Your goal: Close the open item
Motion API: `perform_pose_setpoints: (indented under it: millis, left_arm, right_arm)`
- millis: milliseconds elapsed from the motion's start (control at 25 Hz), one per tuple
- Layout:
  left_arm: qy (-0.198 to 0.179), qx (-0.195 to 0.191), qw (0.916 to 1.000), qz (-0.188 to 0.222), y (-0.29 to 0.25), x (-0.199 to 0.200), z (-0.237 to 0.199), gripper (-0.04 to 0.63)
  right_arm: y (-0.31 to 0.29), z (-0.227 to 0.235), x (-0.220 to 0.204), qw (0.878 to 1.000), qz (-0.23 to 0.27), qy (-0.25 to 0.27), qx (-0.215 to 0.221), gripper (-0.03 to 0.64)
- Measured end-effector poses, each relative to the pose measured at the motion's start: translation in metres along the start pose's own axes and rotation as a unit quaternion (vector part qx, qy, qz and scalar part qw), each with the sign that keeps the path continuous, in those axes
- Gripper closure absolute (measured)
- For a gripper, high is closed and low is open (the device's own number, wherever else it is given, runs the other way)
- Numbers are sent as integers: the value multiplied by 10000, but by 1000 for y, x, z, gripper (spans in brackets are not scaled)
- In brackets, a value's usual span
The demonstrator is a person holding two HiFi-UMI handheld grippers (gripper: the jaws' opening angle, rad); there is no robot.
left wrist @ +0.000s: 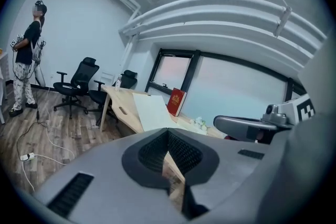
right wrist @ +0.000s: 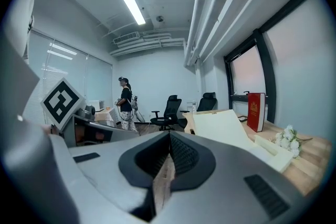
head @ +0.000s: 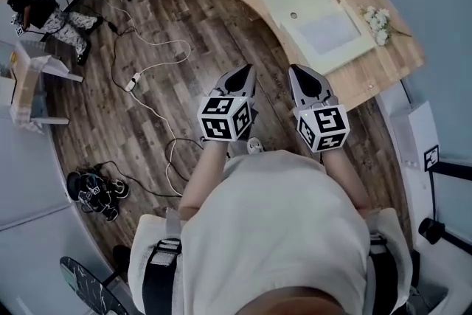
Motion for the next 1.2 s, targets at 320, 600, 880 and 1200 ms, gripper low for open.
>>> perform_pose_setpoints:
  millis: [320, 600, 880, 1200]
  left_arm:
    - [61, -217, 9996, -141, -24, 8, -25, 575]
    - [196, -285, 9991, -227, -39, 13, -40, 576]
    - [206, -337, 9989, -248, -58, 20, -45, 575]
    - [73, -580, 9977, -344, -115, 43, -50, 575]
  right_arm:
    - [-22, 10, 3, 9992, 24, -57, -385, 598]
    - [-27, 18, 2, 9981, -16, -121, -599, 598]
    - [-22, 41, -4, 9958, 0, -250, -877, 598]
    - [-31, 85, 1, 9905, 125, -293, -1340, 598]
Point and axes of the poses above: the fingertips, and each gripper's own axes: y backward along the fingers, z to its right, x out of its top, the point moved 2 cm from there along y, backward along the fingers, and after that the axes turned 10 degrees about x, right-handed, at the moved point
